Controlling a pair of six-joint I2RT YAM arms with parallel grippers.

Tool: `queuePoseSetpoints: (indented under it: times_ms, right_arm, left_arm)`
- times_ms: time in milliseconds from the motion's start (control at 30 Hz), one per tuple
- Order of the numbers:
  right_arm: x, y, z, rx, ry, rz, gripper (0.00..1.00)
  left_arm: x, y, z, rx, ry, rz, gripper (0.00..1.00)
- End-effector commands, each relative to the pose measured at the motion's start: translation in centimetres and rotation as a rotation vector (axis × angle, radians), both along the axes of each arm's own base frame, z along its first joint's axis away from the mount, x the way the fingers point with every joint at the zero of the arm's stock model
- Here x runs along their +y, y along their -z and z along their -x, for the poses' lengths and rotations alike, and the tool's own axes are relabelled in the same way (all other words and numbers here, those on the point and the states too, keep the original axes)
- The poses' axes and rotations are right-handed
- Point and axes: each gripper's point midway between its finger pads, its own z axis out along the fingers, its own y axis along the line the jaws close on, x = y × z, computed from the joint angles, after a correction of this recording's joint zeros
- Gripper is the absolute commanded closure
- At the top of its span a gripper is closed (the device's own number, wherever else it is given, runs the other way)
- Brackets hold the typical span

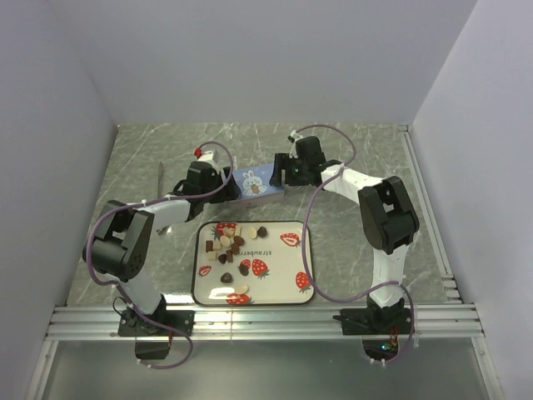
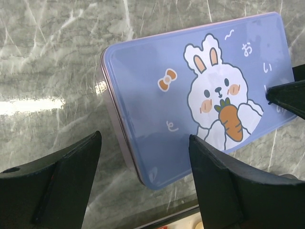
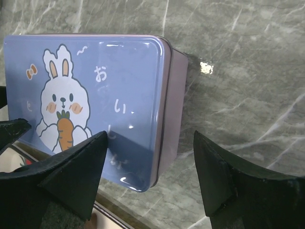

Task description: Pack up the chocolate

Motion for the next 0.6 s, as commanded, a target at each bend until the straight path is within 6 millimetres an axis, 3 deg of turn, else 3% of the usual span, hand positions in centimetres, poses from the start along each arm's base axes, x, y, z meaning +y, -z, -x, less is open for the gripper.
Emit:
queuePoseSetpoints:
  times_ms: [0,367,567]
  right_arm:
    - [-0.8,-3.2,-1.6,-0.078,0.038,0.009,0.21]
    - [-2.3,-0.6,-1.0,-0.029,0.089,0.088,0.21]
    - [-2.9,1.9,-0.3,0.032,0.106,0.130,0.21]
  left_arm:
    - [-0.2,-0.7,-1.1,-0.014,0.003,-0.003,0.20]
    - [0.0,1.6,-0.8,0.050,0.001,-0.029,0.20]
    - [0.0,2.1,-0.9,0.060,0.000,-0.036,0.21]
